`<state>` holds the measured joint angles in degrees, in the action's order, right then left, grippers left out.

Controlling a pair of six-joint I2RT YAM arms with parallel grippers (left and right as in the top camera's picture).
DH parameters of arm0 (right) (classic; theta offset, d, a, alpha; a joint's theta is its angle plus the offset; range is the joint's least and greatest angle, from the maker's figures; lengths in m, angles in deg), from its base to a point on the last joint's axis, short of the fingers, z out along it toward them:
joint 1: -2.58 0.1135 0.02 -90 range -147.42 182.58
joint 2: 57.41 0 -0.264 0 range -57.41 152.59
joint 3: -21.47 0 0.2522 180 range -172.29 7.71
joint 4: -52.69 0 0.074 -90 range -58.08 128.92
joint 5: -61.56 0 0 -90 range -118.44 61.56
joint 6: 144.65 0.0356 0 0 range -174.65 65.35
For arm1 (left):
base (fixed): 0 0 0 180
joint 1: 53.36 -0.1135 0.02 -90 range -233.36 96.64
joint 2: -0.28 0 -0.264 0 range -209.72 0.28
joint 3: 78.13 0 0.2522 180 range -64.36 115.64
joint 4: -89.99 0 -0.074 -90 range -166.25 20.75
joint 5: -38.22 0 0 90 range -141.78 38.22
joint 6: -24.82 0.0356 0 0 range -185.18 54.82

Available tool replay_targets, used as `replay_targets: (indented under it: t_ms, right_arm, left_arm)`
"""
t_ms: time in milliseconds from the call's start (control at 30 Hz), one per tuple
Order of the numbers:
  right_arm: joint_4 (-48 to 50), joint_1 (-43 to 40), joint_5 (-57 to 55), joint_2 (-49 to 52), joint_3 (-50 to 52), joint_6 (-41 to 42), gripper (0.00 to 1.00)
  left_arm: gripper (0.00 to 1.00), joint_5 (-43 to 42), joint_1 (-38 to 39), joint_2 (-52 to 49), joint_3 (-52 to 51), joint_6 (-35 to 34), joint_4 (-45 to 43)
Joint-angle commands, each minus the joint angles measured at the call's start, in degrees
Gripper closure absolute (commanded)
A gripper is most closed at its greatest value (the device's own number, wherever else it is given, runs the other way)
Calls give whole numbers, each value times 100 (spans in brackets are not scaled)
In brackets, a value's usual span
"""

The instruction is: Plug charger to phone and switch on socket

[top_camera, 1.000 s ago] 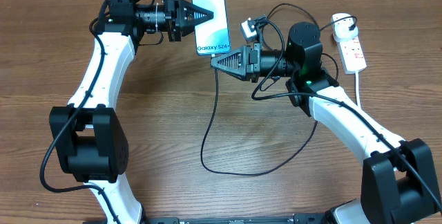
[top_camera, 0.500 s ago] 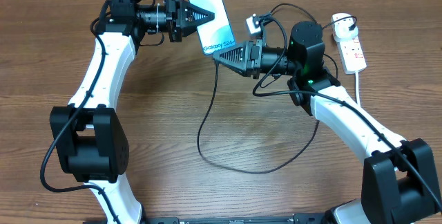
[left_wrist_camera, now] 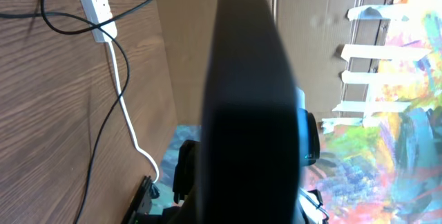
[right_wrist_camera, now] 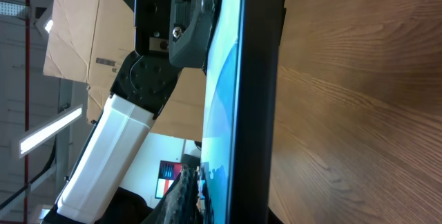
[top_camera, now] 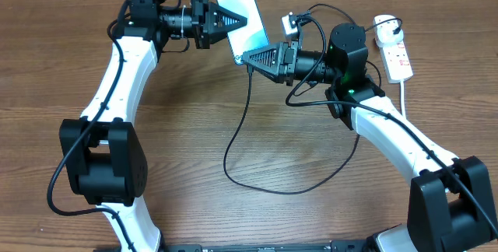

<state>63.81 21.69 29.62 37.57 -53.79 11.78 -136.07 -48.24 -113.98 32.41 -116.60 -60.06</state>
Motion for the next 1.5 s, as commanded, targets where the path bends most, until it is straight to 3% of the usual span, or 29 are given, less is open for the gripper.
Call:
replay_targets:
  t_ms: [0, 200, 500, 867, 933, 1233, 1467]
  right_arm:
    - [31, -50, -149, -109, -111, 4, 86]
    - [7, -50, -98, -109, -111, 4, 83]
    - [9, -50, -94, -109, -109, 94, 59]
    - [9, -50, 33, -109, -111, 111, 58]
    - [4, -50, 57, -109, -109, 87, 54]
    - [-1860, -50, -737, -109, -109, -1379, 51]
    - [-2830, -50, -1394, -109, -109, -2061, 51]
  left_arm:
    - [96, -400, 76, 15, 44, 85, -2]
    - [96, -269, -35, 15, 44, 81, -2]
    - [96, -212, -302, 15, 44, 162, -9]
    - [96, 103, -334, 15, 44, 264, -24]
    - [96, 210, -361, 15, 44, 289, -26]
    - [96, 699, -691, 15, 44, 1082, -35]
    - [96, 1067, -866, 15, 44, 1720, 214]
